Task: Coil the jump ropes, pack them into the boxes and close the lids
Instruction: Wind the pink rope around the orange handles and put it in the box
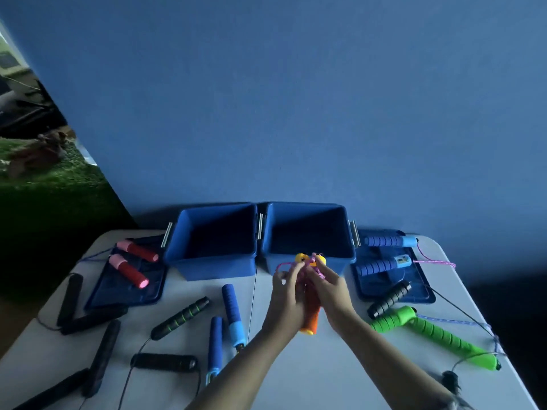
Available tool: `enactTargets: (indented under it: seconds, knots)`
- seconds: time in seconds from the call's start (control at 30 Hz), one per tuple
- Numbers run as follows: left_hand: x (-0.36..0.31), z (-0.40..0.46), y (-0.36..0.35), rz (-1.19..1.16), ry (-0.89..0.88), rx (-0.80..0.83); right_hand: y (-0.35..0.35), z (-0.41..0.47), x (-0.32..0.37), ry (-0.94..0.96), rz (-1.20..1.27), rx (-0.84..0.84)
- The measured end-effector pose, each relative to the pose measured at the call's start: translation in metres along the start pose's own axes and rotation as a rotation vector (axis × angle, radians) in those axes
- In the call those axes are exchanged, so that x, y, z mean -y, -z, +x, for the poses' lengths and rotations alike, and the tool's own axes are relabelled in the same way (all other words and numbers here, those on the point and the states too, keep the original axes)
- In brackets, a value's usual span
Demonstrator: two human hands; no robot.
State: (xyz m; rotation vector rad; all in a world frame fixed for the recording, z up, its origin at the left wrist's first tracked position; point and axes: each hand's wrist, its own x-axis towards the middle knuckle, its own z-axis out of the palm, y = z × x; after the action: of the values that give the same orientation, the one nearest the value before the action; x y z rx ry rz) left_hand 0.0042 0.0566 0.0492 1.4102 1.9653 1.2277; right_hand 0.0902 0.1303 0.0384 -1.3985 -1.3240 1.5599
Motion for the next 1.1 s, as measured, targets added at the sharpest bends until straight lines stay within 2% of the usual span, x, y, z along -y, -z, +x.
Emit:
enactTargets:
  seconds: [0.17,0.37,0.43,0.6,0.7,0.83,0.93,1.1]
  knots:
    - [0.009,0.038,0.015,0.135,-0.055,0.052,0.002,0.036,0.009,0.105,-0.07,0.035]
    - [0.043,0.113,0.037,0.269,-0.07,-0.039,-0.012,0.098,0.028,0.177,-0.17,0.035]
    - [0.062,0.139,0.04,0.334,-0.131,-0.032,-0.019,0.122,0.032,0.185,-0.198,0.04]
    - [0.09,0.174,0.04,0.195,-0.236,-0.047,-0.029,0.184,0.023,0.161,-0.256,-0.013]
    - [0.111,0.185,0.035,0.254,-0.248,-0.022,-0.032,0.211,0.009,0.096,-0.263,-0.039]
    - [0.131,0.192,0.024,0.372,-0.123,0.09,-0.047,0.235,-0.027,0.03,-0.328,0.08]
    - [0.142,0.195,0.024,0.365,-0.173,0.116,-0.055,0.247,-0.048,0.0,-0.366,0.164]
    - [0.144,0.194,0.031,0.353,-0.251,0.11,-0.063,0.236,-0.02,0.012,-0.604,0.262]
